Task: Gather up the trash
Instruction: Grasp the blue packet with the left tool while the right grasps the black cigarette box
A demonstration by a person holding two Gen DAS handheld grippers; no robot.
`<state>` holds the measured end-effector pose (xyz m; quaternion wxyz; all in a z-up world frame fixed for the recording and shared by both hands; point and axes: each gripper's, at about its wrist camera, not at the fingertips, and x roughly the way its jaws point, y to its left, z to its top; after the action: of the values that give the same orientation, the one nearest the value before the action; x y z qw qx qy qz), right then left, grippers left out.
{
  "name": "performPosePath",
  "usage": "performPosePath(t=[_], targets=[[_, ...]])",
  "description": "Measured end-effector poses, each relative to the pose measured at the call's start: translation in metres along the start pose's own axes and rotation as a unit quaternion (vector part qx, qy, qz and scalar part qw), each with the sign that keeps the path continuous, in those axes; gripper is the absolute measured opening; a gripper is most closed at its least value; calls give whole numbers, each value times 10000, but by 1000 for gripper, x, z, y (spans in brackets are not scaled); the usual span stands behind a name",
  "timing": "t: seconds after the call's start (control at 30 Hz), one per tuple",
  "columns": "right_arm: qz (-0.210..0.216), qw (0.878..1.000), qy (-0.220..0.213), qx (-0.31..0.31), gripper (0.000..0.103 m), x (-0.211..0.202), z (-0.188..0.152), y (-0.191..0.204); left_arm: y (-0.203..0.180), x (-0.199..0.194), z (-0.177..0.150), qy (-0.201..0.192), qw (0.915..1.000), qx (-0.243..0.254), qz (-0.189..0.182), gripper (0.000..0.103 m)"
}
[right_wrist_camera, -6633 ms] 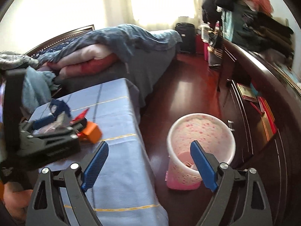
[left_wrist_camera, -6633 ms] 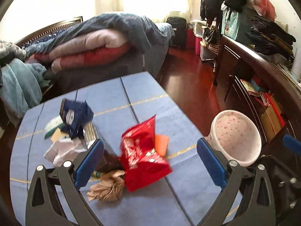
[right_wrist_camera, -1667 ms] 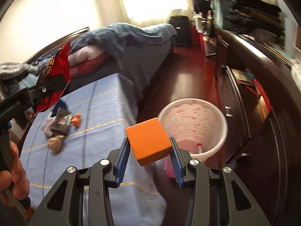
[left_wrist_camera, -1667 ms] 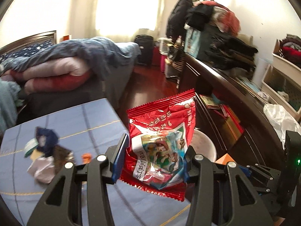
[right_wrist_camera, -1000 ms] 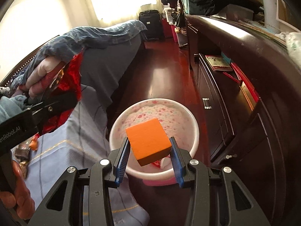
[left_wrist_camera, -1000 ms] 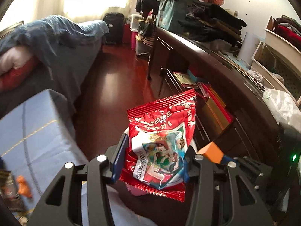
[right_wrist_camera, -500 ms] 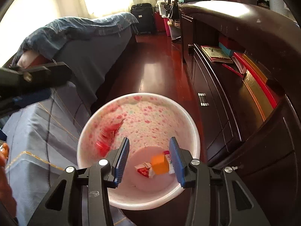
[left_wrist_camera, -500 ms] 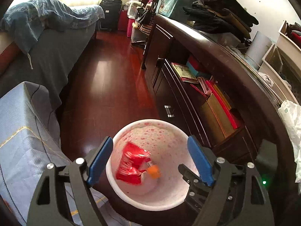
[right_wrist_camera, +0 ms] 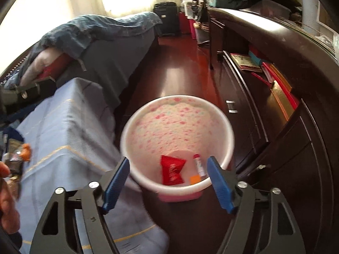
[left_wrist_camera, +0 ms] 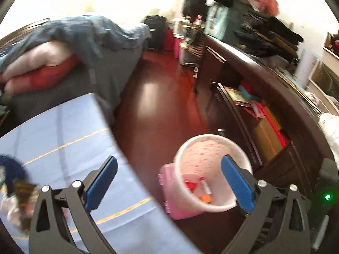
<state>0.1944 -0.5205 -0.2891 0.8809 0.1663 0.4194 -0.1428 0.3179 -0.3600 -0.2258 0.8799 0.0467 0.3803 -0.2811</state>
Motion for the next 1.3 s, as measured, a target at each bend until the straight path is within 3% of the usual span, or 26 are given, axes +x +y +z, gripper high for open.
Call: performPosePath(t=[0.2, 0.47, 0.67, 0.83, 0.9, 0.97, 1.0, 1.03, 1.07, 1.3], targets=[[623, 9976, 27, -285, 85, -25, -9, 46, 55, -41, -17, -51, 9973, -403, 607, 99], [1101, 9897, 57, -909, 88, -38, -19, 110, 149, -76, -29, -132, 9825, -1017, 1557, 99], [1301, 9831, 45, -1290, 88, -38, -21, 150, 214, -56, -13, 211, 9753, -1174, 1858, 99], [1378, 9795, 38, -1469, 88, -35, -20, 173, 253, -24, -9, 591, 9711, -1505, 1756, 99], [1379, 9783, 43, -1546, 88, -32, -20, 182, 260, -14, -12, 744, 9697, -1588, 1700, 94], [1376, 9772, 54, -1613, 88, -29, -20, 190, 265, -11, -16, 781, 9702, -1555, 1687, 70], [1386, 9766, 65, -1643, 88, -27, -20, 194, 265, -11, -17, 772, 9707, -1543, 1672, 65], [1400, 9760, 74, -1666, 88, -25, -20, 198, 267, -11, -20, 761, 9720, -1576, 1568, 47], [1412, 9754, 84, -1690, 88, -23, -20, 203, 268, -12, -22, 759, 9722, -1626, 1502, 35], [1587, 9695, 117, -1864, 88, -14, -25, 236, 275, -47, -32, 199, 9747, -1760, 1361, 31]])
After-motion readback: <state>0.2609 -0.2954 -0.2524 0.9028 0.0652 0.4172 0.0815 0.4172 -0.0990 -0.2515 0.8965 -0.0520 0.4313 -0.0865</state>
